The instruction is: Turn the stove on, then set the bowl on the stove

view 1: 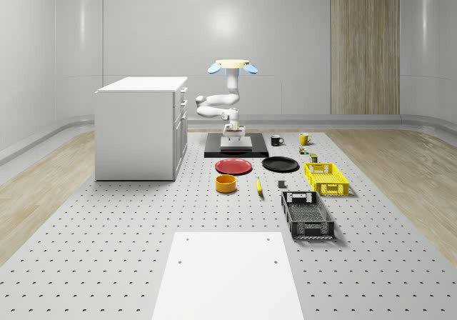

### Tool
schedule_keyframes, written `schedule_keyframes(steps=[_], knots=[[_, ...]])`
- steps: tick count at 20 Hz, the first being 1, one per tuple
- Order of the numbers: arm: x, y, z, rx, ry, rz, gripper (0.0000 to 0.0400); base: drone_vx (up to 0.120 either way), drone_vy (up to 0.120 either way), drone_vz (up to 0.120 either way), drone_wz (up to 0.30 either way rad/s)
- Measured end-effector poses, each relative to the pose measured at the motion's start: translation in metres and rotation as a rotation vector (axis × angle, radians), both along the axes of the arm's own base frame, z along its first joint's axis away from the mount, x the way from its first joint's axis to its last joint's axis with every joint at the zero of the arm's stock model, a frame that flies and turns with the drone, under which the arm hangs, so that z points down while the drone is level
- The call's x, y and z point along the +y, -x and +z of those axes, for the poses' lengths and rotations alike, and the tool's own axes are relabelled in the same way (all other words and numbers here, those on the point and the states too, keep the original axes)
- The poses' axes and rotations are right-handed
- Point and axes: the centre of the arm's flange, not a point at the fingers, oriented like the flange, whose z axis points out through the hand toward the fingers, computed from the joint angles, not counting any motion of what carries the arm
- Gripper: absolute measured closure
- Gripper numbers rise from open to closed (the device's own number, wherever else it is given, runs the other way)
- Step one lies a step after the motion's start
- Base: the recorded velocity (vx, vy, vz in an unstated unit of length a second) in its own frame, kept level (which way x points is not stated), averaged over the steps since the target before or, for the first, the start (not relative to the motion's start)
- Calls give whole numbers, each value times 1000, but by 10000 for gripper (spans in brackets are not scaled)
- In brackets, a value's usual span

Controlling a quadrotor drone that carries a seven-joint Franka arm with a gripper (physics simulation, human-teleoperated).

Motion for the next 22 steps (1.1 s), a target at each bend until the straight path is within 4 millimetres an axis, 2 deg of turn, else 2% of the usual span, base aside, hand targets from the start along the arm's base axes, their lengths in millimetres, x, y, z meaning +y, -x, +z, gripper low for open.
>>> schedule_keyframes(steps=[22], knots=[[0,0,0,0,0,0,0,120,0,0,0]])
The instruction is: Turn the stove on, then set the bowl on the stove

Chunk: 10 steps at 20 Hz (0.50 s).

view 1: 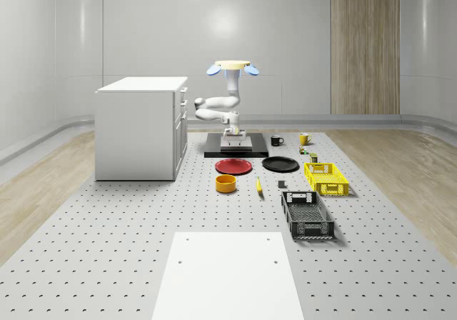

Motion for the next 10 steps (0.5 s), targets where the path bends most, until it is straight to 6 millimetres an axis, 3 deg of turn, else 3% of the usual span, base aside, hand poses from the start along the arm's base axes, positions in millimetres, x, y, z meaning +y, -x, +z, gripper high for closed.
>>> schedule_keyframes(steps=[10], knots=[[0,0,0,0,0,0,0,120,0,0,0]])
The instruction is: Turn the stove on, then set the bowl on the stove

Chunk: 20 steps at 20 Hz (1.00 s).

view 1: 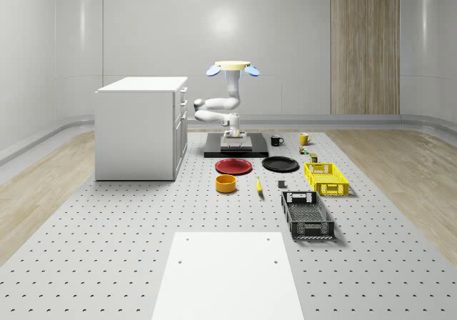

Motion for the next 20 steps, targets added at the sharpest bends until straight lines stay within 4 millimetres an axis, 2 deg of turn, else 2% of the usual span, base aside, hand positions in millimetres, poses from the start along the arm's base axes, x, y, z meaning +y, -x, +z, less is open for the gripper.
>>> schedule_keyframes(steps=[20], knots=[[0,0,0,0,0,0,0,120,0,0,0]])
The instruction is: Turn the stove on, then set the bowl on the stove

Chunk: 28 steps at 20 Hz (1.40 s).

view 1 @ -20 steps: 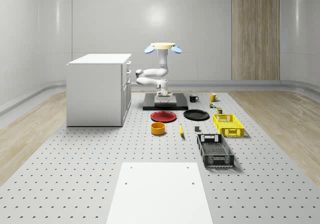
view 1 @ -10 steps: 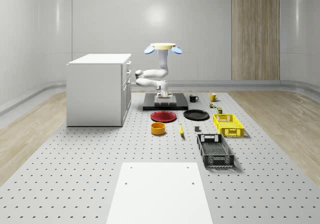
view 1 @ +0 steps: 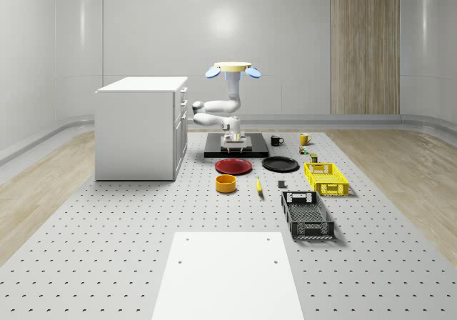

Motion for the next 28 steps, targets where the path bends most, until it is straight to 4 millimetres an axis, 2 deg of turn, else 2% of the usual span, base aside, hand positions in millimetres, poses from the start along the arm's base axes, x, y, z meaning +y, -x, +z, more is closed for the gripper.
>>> schedule_keyframes(steps=[25,28], knots=[[0,0,0,0,0,0,0,120,0,0,0],[0,0,0,0,0,0,0,120,0,-120,0]])
